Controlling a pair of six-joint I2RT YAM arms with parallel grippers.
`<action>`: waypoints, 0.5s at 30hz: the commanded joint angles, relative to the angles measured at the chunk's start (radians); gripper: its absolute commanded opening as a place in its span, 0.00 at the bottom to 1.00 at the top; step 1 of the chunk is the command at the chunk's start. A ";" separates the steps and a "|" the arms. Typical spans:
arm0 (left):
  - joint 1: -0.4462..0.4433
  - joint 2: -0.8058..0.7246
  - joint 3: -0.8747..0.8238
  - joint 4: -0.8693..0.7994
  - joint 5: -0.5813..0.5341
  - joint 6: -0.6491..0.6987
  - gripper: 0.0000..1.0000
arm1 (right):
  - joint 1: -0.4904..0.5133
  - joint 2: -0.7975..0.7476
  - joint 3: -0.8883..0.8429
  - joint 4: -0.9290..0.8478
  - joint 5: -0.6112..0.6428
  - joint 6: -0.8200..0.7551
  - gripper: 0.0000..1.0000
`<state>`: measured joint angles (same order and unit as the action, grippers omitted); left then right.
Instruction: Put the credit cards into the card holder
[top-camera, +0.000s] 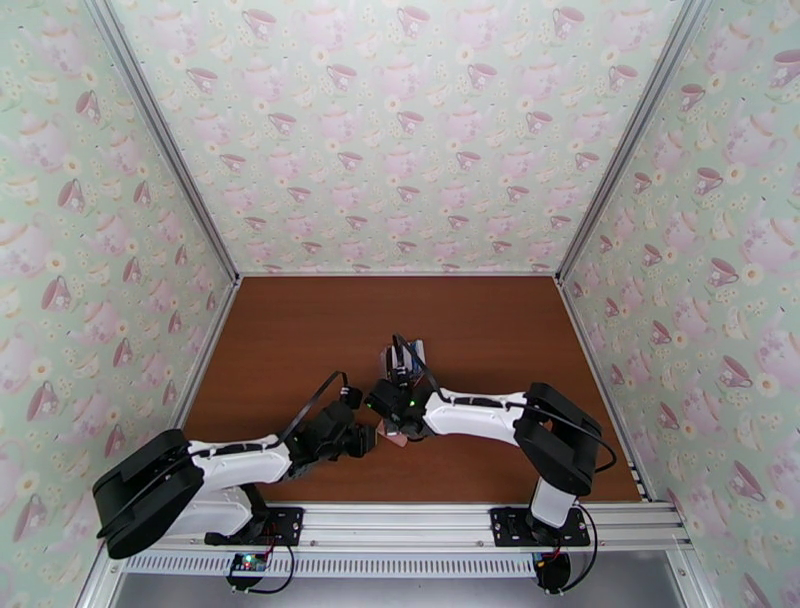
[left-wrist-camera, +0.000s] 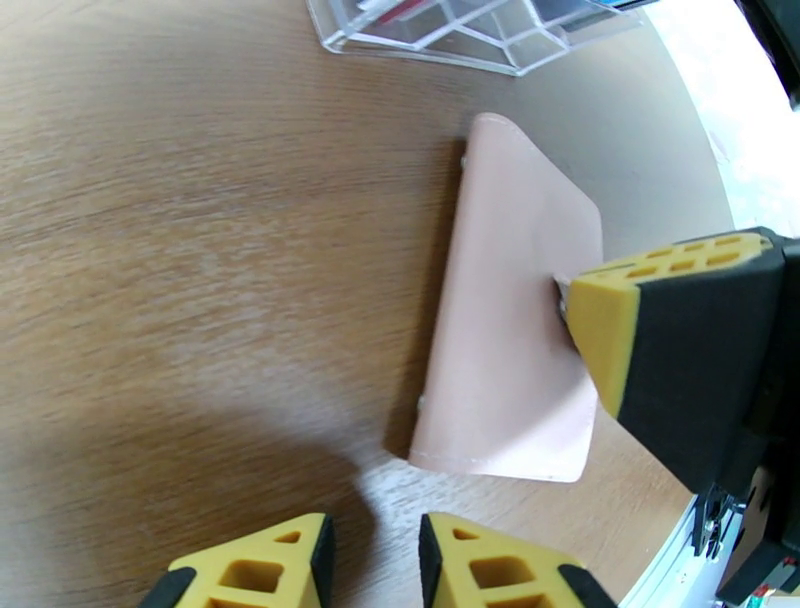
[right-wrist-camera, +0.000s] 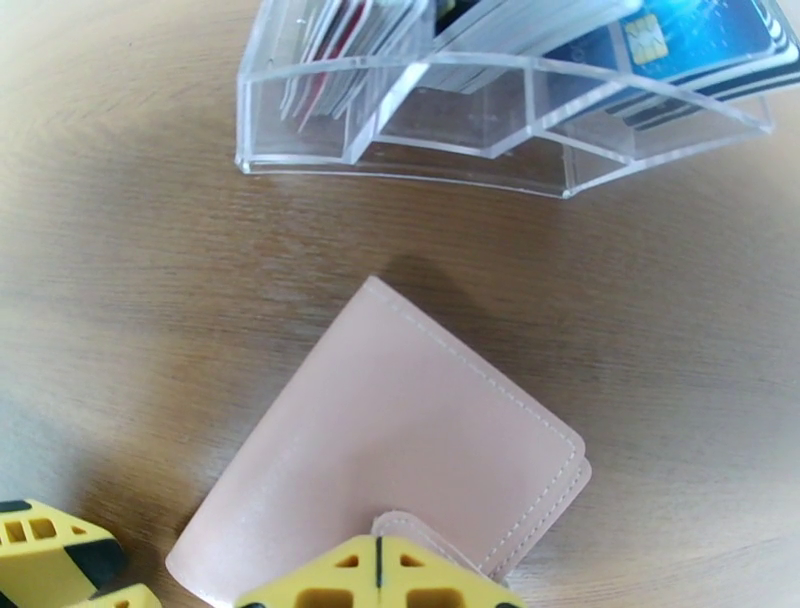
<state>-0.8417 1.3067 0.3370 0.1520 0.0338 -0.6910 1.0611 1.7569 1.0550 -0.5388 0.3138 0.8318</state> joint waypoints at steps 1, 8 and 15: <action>0.028 0.008 0.015 -0.091 -0.025 0.027 0.32 | 0.002 -0.035 -0.039 0.028 -0.019 -0.022 0.00; 0.065 0.023 0.045 -0.067 -0.009 0.035 0.33 | 0.004 -0.075 -0.055 0.087 -0.050 -0.072 0.00; 0.091 0.031 0.081 -0.081 0.000 0.050 0.37 | 0.009 -0.085 -0.062 0.163 -0.123 -0.134 0.00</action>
<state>-0.7589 1.3231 0.3859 0.0959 0.0360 -0.6685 1.0611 1.6978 1.0069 -0.4309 0.2379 0.7425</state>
